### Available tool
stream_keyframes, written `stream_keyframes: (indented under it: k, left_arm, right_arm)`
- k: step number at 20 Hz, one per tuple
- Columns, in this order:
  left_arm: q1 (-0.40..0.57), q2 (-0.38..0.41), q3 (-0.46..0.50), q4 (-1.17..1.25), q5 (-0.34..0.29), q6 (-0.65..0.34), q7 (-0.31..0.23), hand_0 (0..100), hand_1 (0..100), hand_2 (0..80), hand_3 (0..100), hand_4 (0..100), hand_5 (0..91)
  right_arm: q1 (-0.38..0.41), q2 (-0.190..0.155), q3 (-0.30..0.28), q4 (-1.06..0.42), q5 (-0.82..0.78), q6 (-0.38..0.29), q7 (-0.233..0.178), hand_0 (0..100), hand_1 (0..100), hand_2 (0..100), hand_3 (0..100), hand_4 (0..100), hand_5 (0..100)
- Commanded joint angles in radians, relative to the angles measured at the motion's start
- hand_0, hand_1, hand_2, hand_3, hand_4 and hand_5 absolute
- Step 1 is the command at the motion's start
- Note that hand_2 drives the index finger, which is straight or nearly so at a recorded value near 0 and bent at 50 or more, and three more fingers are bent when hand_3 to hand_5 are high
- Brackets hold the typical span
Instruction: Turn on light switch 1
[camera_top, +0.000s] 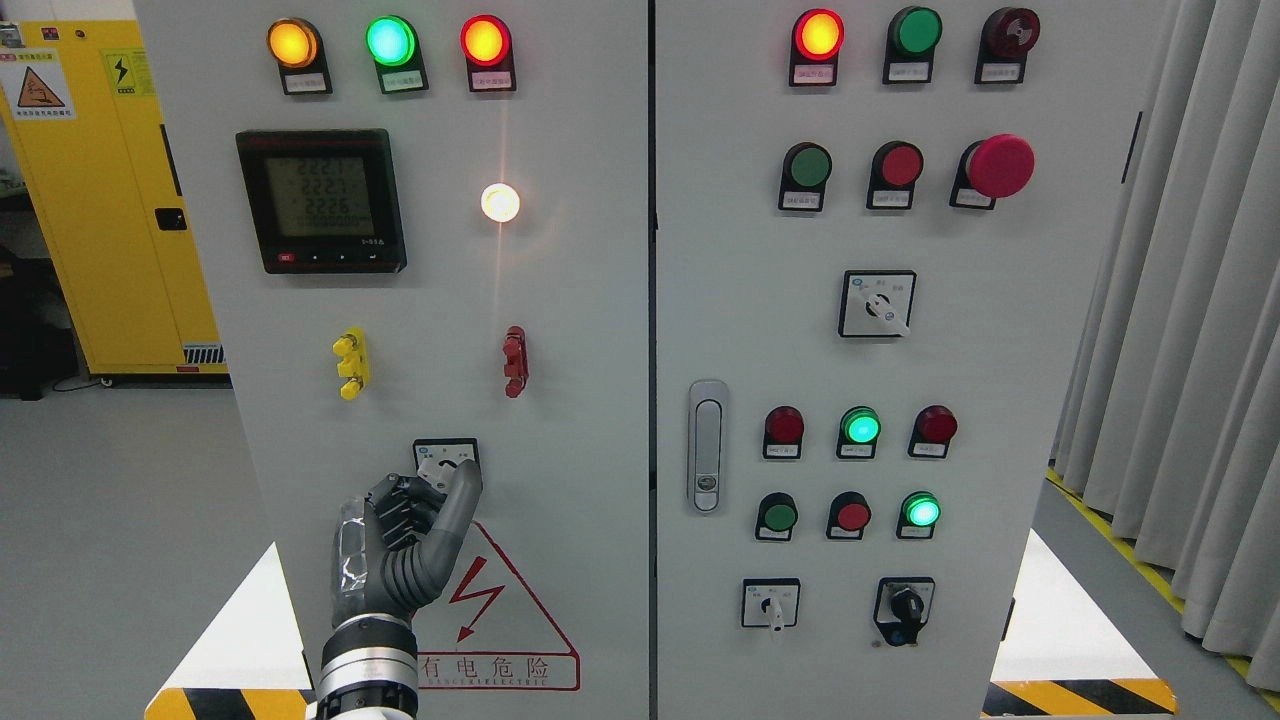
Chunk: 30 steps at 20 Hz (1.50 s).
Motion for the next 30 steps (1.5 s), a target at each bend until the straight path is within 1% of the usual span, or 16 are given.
stream_keyframes:
  k: [1,5,8,12,16,17,19,22,24,25,28,29,30]
  left_arm:
    - [0.017,0.001,0.0,-0.007,0.001,-0.003,0.001,10,53,65.8,91,87,84.4]
    - [0.035,0.0,0.0,-0.026,0.001,-0.008,0.001,10,53,66.2,91,88,84.4]
    - [0.058,-0.002,0.0,-0.038,0.001,-0.032,0.001,10,53,66.5,92,88,84.3]
    - [0.118,0.003,0.002,-0.058,0.001,-0.123,0.001,10,53,66.7,93,88,84.2]
    - [0.216,0.013,0.02,-0.055,0.001,-0.242,-0.002,9,52,67.4,96,88,84.4]
    - [0.243,0.018,0.028,-0.05,0.003,-0.267,-0.013,9,51,67.5,96,88,84.4]
    - [0.294,0.021,0.074,-0.035,0.021,-0.315,-0.065,9,51,67.7,96,88,84.3]
    - [0.375,0.032,0.132,0.005,0.046,-0.388,-0.095,9,49,67.7,96,88,84.2]
    - [0.449,0.041,0.169,0.042,0.069,-0.485,-0.138,9,49,67.3,96,88,84.4]
    - [0.486,0.047,0.184,0.066,0.075,-0.541,-0.149,10,48,66.7,95,89,85.8]
    - [0.572,0.064,0.215,0.158,0.083,-0.66,-0.151,10,45,66.0,94,90,85.8]
    - [0.595,0.07,0.216,0.19,0.096,-0.686,-0.151,10,44,64.3,94,93,83.4]
    - [0.616,0.076,0.217,0.227,0.118,-0.71,-0.151,10,43,63.8,95,93,83.6]
  right_arm:
    - [0.0,0.0,0.0,0.0,0.0,-0.001,0.001,0,50,4,0,0,0]
    - [0.0,0.0,0.0,0.0,0.0,-0.001,0.001,0,50,4,0,0,0]
    - [0.0,0.0,0.0,0.0,0.0,-0.001,-0.001,0,50,4,0,0,0]
    - [0.0,0.0,0.0,0.0,0.0,-0.001,0.001,0,50,4,0,0,0]
    - [0.0,0.0,0.0,0.0,0.0,-0.001,0.001,0,50,4,0,0,0]
    - [0.0,0.0,0.0,0.0,0.0,-0.001,0.001,0,50,4,0,0,0]
    - [0.0,0.0,0.0,0.0,0.0,-0.001,0.001,0,50,4,0,0,0]
    - [0.0,0.0,0.0,0.0,0.0,-0.001,-0.001,0,50,4,0,0,0]
    - [0.0,0.0,0.0,0.0,0.0,-0.001,0.001,0,50,4,0,0,0]
    - [0.0,0.0,0.0,0.0,0.0,-0.001,0.001,0,50,4,0,0,0]
    - [0.0,0.0,0.0,0.0,0.0,-0.001,-0.001,0,50,4,0,0,0]
    - [0.0,0.0,0.0,0.0,0.0,-0.001,-0.001,0,50,4,0,0,0]
    - [0.0,0.0,0.0,0.0,0.0,-0.001,0.001,0,50,4,0,0,0]
